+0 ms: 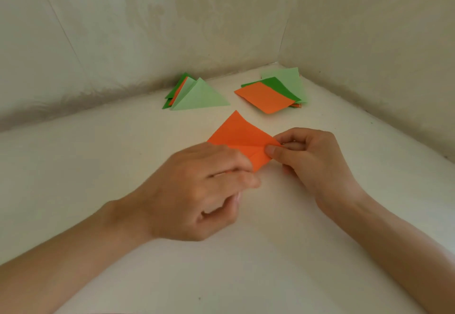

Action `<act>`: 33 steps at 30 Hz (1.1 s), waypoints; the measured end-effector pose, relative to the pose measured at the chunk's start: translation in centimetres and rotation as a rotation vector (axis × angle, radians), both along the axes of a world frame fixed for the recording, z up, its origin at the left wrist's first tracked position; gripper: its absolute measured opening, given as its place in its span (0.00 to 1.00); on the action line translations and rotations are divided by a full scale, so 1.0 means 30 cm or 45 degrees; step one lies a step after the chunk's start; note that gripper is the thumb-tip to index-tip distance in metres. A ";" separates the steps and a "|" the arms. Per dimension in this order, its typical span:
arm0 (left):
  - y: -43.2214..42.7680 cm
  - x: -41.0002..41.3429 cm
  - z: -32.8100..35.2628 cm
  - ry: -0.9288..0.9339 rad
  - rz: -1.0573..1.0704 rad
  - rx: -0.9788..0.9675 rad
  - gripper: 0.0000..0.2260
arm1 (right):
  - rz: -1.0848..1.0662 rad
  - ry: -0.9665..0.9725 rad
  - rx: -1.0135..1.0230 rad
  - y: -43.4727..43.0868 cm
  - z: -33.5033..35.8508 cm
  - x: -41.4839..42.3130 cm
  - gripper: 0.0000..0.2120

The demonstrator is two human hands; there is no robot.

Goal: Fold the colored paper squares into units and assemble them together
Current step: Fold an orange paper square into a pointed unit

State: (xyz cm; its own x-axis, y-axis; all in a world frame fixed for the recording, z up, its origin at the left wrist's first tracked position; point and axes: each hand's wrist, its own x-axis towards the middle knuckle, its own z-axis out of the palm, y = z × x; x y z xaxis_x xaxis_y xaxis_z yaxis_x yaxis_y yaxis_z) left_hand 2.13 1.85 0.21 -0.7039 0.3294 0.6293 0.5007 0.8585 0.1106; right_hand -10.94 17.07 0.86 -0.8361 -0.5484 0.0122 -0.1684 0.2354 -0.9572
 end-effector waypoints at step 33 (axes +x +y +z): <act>-0.066 0.011 0.015 -0.173 0.233 -0.175 0.13 | 0.767 1.524 0.581 0.042 -0.052 -0.063 0.25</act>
State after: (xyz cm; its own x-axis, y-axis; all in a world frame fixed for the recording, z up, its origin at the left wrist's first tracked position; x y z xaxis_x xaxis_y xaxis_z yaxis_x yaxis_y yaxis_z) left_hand 2.45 -0.12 0.67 -0.8347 0.2648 0.4829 0.3241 0.9451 0.0419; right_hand -12.84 18.32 -0.70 -0.0869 -0.9607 0.2636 -0.9962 0.0828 -0.0266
